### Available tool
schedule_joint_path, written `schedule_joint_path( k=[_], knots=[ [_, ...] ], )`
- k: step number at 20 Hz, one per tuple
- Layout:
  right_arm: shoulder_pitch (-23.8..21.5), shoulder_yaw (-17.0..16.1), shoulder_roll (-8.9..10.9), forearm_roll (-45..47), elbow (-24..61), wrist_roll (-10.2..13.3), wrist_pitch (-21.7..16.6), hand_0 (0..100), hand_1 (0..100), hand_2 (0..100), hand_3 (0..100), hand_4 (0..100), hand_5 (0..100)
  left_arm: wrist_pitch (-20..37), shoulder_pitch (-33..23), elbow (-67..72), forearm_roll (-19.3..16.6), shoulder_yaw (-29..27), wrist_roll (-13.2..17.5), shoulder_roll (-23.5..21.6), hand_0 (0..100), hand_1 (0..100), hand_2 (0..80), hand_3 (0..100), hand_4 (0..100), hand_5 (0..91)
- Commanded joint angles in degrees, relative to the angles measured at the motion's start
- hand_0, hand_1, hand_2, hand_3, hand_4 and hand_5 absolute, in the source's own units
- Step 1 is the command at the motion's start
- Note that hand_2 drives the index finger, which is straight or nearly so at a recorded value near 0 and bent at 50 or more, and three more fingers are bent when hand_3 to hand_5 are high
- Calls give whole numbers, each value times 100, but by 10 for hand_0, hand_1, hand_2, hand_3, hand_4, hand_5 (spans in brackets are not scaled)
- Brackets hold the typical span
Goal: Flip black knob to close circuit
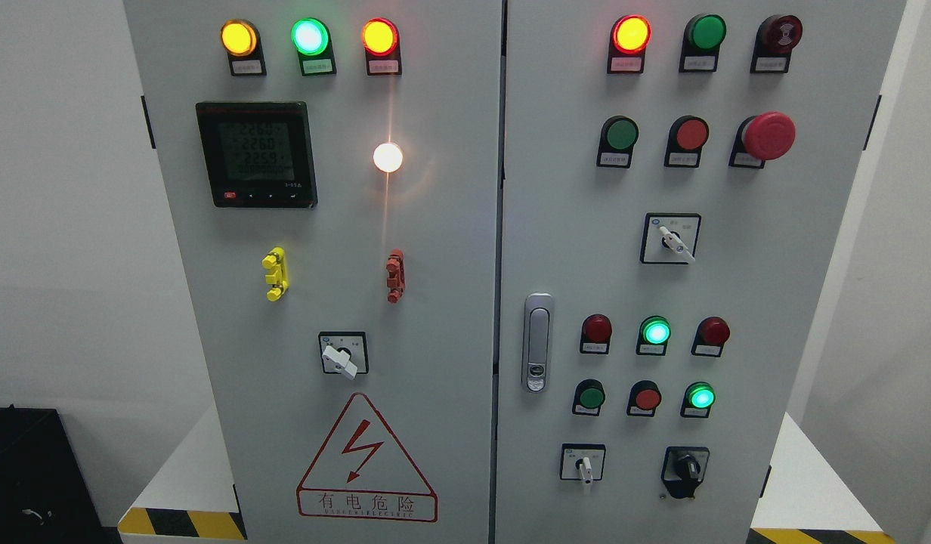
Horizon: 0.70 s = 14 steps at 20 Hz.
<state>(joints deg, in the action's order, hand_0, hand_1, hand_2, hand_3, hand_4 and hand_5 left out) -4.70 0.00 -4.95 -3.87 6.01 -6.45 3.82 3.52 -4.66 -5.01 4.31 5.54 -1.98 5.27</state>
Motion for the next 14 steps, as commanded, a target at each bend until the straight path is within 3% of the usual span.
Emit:
schedule_joint_path(
  k=[1,8,14],
  knots=[
    [-14,35,-6,0,14,-14,-4,0,144,0,0,0,0,0,0,0,0,0,-4,0,120,556,0,0,0,0],
    [-22,43,3,0,154,-119,-48,0,143,0,0,0,0,0,0,0,0,0,-4,0,120,556,0,0,0,0],
    [-312,17,38,-754,1436,-154,13,0,144,0,0,0,0,0,0,0,0,0,-4,0,120,556,0,0,0,0]
  ],
)
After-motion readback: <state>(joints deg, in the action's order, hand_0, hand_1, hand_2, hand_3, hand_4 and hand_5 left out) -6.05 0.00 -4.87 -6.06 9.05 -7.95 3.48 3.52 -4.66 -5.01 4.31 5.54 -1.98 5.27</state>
